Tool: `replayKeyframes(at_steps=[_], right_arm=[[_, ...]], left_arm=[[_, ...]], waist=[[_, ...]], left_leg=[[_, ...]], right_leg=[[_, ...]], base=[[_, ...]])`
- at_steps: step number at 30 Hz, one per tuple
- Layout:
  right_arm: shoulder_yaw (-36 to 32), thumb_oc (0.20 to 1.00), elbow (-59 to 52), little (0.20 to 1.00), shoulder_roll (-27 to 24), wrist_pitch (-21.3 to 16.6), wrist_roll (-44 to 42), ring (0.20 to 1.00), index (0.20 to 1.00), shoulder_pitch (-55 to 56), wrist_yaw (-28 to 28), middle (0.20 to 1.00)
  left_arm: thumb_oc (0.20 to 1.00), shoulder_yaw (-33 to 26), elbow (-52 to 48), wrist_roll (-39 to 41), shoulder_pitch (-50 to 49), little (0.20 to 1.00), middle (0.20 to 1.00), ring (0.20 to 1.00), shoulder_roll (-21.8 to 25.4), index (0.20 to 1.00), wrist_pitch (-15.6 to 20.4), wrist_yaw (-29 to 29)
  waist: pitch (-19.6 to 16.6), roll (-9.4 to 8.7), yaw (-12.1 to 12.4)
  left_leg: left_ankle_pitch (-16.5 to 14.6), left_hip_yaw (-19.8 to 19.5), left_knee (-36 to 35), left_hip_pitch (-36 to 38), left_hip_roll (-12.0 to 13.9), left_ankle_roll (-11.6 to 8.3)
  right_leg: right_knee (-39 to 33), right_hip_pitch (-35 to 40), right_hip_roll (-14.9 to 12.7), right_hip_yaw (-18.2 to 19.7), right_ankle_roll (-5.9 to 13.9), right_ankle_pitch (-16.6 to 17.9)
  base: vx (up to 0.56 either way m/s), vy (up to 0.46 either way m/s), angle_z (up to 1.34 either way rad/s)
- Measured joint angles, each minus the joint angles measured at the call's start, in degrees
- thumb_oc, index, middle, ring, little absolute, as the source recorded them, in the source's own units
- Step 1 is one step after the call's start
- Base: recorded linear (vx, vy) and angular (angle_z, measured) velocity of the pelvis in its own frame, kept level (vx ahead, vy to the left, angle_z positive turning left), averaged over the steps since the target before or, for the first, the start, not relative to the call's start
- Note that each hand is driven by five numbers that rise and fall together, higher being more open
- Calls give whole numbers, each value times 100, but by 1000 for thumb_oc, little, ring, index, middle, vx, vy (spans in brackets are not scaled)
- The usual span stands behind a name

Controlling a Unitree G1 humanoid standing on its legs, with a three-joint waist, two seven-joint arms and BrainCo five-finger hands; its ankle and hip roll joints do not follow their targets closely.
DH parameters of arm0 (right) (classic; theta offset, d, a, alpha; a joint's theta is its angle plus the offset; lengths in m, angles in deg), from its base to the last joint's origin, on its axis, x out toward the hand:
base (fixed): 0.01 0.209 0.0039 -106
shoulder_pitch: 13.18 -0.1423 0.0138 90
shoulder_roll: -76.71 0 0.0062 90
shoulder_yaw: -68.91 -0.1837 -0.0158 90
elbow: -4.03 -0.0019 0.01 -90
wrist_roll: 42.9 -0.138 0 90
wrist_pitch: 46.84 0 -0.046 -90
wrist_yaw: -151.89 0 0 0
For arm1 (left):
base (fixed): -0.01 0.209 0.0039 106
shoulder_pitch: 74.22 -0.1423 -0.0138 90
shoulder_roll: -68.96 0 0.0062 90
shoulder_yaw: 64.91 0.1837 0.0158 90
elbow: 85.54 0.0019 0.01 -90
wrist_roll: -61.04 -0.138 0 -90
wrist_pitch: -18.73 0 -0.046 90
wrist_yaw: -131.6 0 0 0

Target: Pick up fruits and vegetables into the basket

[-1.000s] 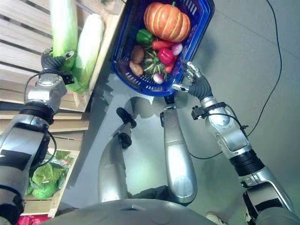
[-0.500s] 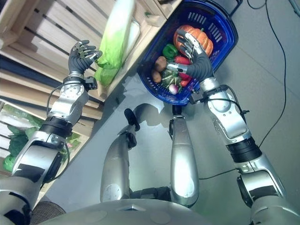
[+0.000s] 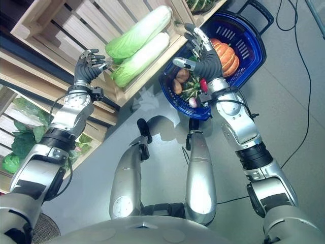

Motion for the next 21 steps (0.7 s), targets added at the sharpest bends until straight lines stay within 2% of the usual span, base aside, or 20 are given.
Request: replayKeyframes(at_steps=[1, 2, 3, 10, 14, 16, 21], right_arm=[[33, 1000, 10, 1000, -2, 0, -2, 1000, 1000, 0, -8, 1000], [51, 1000, 10, 1000, -6, 0, -2, 1000, 1000, 0, -15, 1000], [75, 1000, 10, 1000, -5, 0, -7, 1000, 1000, 0, -28, 1000], [101, 1000, 23, 1000, -7, 120, -183, 1000, 1000, 56, -46, 1000], [112, 1000, 225, 1000, -15, 182, -175, 1000, 1000, 196, -62, 1000], [113, 1000, 277, 1000, -94, 331, 21, 1000, 1000, 367, -82, 1000], [228, 1000, 446, 1000, -380, 692, 186, 1000, 1000, 651, -45, 1000]], left_arm=[[718, -1, 0, 0, -3, 718, 718, 718, 0, 718, -20, 3], [796, -4, 0, 0, -2, 796, 796, 796, 1, 796, -32, 5], [1000, -5, 0, 0, -1, 1000, 1000, 1000, 1, 1000, -36, 23], [1000, -5, -9, -175, 29, 1000, 1000, 1000, 2, 1000, 29, 219], [1000, 0, -329, -837, 61, 1000, 1000, 1000, 55, 1000, 91, 565], [1000, 2, -606, -1379, 138, 1000, 1000, 1000, 154, 1000, 30, 865], [1000, 215, -697, -2305, 571, 1000, 1000, 1000, 513, 1000, -740, 1307]], waist=[[0, 0, 0], [0, 0, 2], [0, 0, 3], [1, 1, -51], [2, 2, -113], [3, 2, -126], [19, 18, -361]], left_leg=[[-1, 0, 0, 22, 0, 2], [-1, 1, 0, 30, 0, 2], [-1, 1, 0, 35, 0, 2], [-1, 26, -24, 36, 0, 3], [-5, 80, -73, 74, -3, -2], [-23, 199, -87, 80, -6, 4], [-30, 442, -176, 64, -22, 12]], right_leg=[[-1, 22, 0, 1, 3, 0], [0, 28, 0, 3, 6, -1], [1, 32, 1, 3, 22, -11], [-10, 11, 6, 26, 19, -8], [-29, -7, 15, 73, 5, 1], [-14, -90, 23, 175, 12, 1], [-9, -303, 45, 389, 44, 23]], base=[[0, 0, 0], [0, 0, 0], [0, 0, 0], [0, 0, 0], [17, 50, -6], [8, 61, -18], [8, 77, -19]])
